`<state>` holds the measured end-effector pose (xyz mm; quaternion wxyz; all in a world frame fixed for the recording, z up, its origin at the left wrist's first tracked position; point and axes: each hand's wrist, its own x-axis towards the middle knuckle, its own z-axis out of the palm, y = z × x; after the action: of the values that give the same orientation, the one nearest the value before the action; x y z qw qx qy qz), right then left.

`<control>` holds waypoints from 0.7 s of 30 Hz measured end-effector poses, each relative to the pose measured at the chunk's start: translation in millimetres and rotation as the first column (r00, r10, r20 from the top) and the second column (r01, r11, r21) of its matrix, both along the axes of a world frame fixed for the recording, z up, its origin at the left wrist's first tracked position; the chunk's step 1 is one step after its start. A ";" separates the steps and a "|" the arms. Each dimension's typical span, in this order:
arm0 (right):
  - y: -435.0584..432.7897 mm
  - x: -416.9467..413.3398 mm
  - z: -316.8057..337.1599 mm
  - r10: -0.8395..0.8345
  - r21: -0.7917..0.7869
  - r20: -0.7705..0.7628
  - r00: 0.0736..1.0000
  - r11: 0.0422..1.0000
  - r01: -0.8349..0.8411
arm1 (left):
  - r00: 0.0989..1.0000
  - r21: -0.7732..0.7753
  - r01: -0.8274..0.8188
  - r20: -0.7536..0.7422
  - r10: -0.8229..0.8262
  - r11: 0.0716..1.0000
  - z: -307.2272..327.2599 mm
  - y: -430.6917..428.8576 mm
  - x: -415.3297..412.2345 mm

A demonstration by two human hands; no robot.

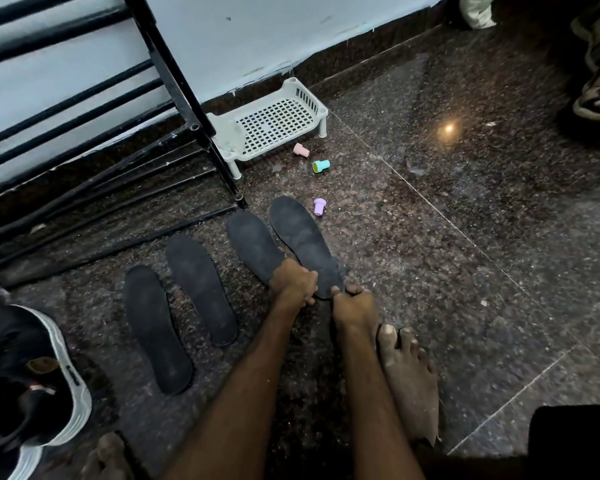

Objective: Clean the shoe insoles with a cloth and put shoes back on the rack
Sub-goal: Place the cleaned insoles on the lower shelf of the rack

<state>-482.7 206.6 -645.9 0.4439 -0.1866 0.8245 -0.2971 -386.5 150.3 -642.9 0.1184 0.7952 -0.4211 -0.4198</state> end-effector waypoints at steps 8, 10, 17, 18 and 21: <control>-4.5 -1.7 0.9 0.002 -0.030 0.095 0.995 1.000 0.001 | 0.986 0.033 -0.056 -0.158 0.061 0.998 -1.6 6.7 -2.5; -6.8 0.2 -2.0 0.005 -0.049 0.095 0.995 0.999 0.000 | 0.980 -0.001 -0.084 -0.179 0.082 0.996 1.2 7.3 -0.9; -16.6 15.3 -7.4 -0.080 -0.175 0.314 0.946 0.974 0.141 | 0.978 -0.148 -0.171 -0.149 0.149 0.974 12.9 14.2 21.5; -16.1 15.2 -3.4 -0.092 -0.196 0.345 0.934 0.966 0.167 | 0.967 -0.146 -0.212 -0.170 0.187 0.966 14.9 14.5 25.2; -9.2 8.5 9.5 -0.111 -0.263 0.356 0.928 0.941 0.213 | 0.910 -0.052 -0.342 -0.269 0.317 0.938 23.3 18.1 31.6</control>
<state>-474.2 197.3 -636.4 0.5185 -0.1283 0.6953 -0.4808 -354.9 168.4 -619.6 0.2797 0.7871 -0.2820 -0.4719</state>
